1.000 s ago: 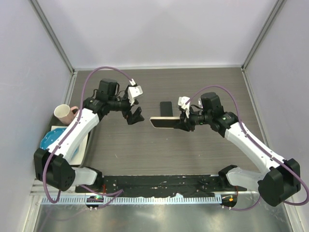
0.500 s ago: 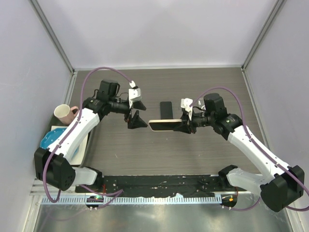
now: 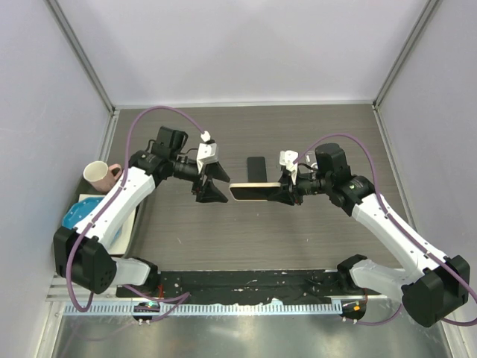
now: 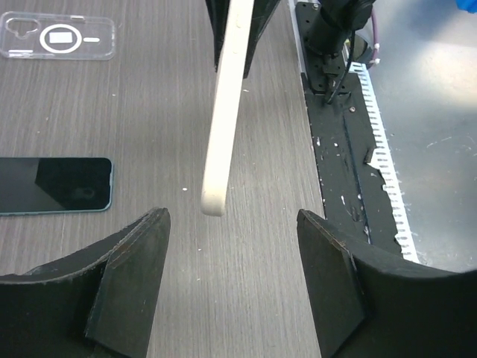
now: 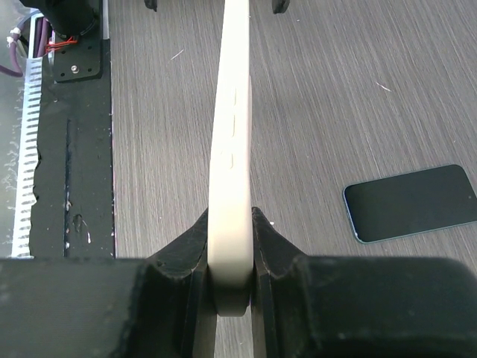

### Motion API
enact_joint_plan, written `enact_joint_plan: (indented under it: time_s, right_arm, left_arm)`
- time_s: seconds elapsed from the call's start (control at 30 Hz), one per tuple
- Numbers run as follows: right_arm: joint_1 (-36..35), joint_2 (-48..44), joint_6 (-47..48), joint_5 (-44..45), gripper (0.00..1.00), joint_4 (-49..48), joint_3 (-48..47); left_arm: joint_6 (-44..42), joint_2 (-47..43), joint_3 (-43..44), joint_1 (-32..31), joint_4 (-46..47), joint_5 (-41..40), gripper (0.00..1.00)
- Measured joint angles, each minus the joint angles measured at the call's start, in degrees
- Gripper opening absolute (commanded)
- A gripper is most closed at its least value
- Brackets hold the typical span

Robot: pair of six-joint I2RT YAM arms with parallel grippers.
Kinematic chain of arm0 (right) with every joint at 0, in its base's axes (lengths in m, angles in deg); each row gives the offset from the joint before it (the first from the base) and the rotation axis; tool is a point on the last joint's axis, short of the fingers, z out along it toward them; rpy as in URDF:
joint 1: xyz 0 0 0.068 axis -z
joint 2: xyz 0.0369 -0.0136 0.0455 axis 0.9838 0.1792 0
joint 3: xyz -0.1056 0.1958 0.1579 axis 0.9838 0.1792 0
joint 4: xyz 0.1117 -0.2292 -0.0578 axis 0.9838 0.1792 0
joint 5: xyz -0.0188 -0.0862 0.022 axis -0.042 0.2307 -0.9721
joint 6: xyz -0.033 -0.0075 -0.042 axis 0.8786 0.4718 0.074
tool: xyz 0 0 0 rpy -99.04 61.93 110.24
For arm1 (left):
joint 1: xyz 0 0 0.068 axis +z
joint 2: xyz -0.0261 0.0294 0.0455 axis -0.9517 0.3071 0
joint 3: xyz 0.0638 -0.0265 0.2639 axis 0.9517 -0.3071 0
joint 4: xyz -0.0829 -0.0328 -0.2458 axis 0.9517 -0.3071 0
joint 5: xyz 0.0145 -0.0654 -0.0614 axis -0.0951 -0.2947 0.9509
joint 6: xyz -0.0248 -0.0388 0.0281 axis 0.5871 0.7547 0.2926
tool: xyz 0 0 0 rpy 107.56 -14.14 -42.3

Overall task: Take the phone out of the phone case
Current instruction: Remove the phone case from the phone.

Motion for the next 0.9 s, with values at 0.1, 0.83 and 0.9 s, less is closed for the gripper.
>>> enact_joint_plan:
  time_s: [0.1,0.83,0.9]
  right_arm:
    - [0.0,0.0,-0.3,0.0,0.01,-0.1,0.0]
    - [0.1,0.0,2.2,-5.3,0.01,1.0,0.2]
    - [0.1,0.0,2.9,-5.6,0.01,1.1,0.2]
  left_arm:
    - [0.0,0.0,-0.1,-0.9,-0.2,0.1,0.65]
    - [-13.9,2.3,3.2,-1.9,-12.7,5.2,0.0]
    - [-17.2,3.0,4.4,-1.8,-15.9,5.7,0.0]
